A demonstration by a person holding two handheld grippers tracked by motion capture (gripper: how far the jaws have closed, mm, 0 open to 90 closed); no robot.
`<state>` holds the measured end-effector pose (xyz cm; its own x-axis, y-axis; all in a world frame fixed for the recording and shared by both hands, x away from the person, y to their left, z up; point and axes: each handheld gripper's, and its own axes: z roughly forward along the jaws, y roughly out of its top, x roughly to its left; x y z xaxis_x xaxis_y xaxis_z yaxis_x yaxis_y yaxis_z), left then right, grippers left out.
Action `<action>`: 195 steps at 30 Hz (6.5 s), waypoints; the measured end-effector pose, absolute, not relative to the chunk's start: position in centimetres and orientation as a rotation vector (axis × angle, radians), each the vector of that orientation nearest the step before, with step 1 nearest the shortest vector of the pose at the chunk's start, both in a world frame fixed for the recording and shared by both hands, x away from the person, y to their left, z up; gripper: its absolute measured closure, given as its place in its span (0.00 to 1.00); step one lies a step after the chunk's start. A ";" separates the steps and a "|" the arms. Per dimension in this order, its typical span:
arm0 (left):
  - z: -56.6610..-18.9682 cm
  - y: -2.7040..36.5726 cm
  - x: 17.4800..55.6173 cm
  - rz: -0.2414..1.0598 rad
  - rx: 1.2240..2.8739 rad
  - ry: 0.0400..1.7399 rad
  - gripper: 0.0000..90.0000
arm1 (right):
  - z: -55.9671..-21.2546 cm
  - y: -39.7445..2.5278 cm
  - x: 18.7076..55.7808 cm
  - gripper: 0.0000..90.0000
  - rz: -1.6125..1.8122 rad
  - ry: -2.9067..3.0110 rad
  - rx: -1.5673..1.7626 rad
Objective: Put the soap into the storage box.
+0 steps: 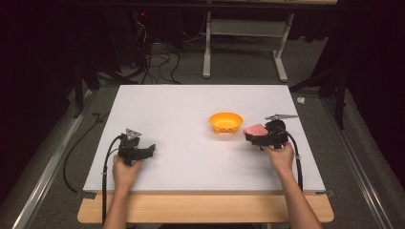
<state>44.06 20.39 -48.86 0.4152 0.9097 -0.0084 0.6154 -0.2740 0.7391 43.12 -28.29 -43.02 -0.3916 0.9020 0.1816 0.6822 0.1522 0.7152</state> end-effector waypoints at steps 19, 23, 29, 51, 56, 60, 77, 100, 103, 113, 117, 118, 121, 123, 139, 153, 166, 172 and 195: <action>-48.9 20.4 44.1 0.559 1.998 1.290 0.24 | -41.3 -26.1 42.9 0.15 1.107 2.192 1.476; -48.9 20.4 44.1 0.559 1.998 1.290 0.24 | -41.1 -25.8 43.1 0.15 1.112 2.198 1.469; -48.9 20.4 44.1 0.559 1.998 1.290 0.24 | -40.6 -25.1 43.4 0.15 1.119 2.208 1.460; -48.9 20.4 44.1 0.560 1.996 1.290 0.24 | -39.6 -23.1 45.5 0.15 1.112 2.250 1.462; -48.9 20.4 44.1 0.559 1.996 1.290 0.24 | -39.5 -22.8 46.0 0.15 1.108 2.257 1.475; -48.9 20.4 44.1 0.559 1.996 1.290 0.24 | -39.3 -22.6 46.5 0.15 1.098 2.261 1.489; -48.9 20.4 44.1 0.559 1.997 1.290 0.24 | -39.4 -22.1 48.2 0.15 1.064 2.268 1.552; -48.9 20.4 44.1 0.559 1.996 1.290 0.24 | -39.9 -20.1 50.6 0.15 1.007 2.311 1.633; -48.9 20.4 44.1 0.559 1.997 1.289 0.24 | -40.3 -20.0 50.8 0.15 0.994 2.320 1.652; -48.9 20.4 44.1 0.560 1.999 1.290 0.24 | -41.3 -20.1 51.6 0.15 0.969 2.320 1.715; -48.9 20.4 44.1 0.560 1.999 1.290 0.24 | -41.6 -19.9 51.8 0.15 0.966 2.324 1.728; -48.9 20.4 44.1 0.561 1.999 1.290 0.24 | -41.6 -19.9 51.8 0.15 0.966 2.323 1.733; -48.9 20.4 44.1 0.560 1.999 1.290 0.24 | -41.8 -19.8 51.9 0.15 0.965 2.319 1.744; -48.9 20.4 44.1 0.560 1.999 1.290 0.23 | -41.9 -19.8 52.0 0.15 0.954 2.317 1.761; -48.9 20.4 44.1 0.560 1.998 1.290 0.23 | -42.3 -19.3 52.2 0.15 0.923 2.307 1.791; -48.9 20.4 44.1 0.560 1.999 1.290 0.23 | -42.8 -19.4 52.5 0.15 0.931 2.274 1.850; -48.9 20.4 44.1 0.561 1.999 1.290 0.23 | -42.2 -19.4 52.3 0.13 0.955 2.235 1.821; -48.9 20.4 44.1 0.560 1.998 1.291 0.23 | -41.9 -19.6 52.1 0.13 0.960 2.232 1.802; -48.9 20.4 44.1 0.561 1.999 1.290 0.23 | -39.2 -21.8 49.6 0.14 1.027 2.153 1.654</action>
<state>44.07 20.39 -48.86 0.4146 0.9100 -0.0075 0.6153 -0.2743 0.7390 49.62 -21.78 -39.20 -0.3313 0.9170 0.2222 0.7496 0.1127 0.6523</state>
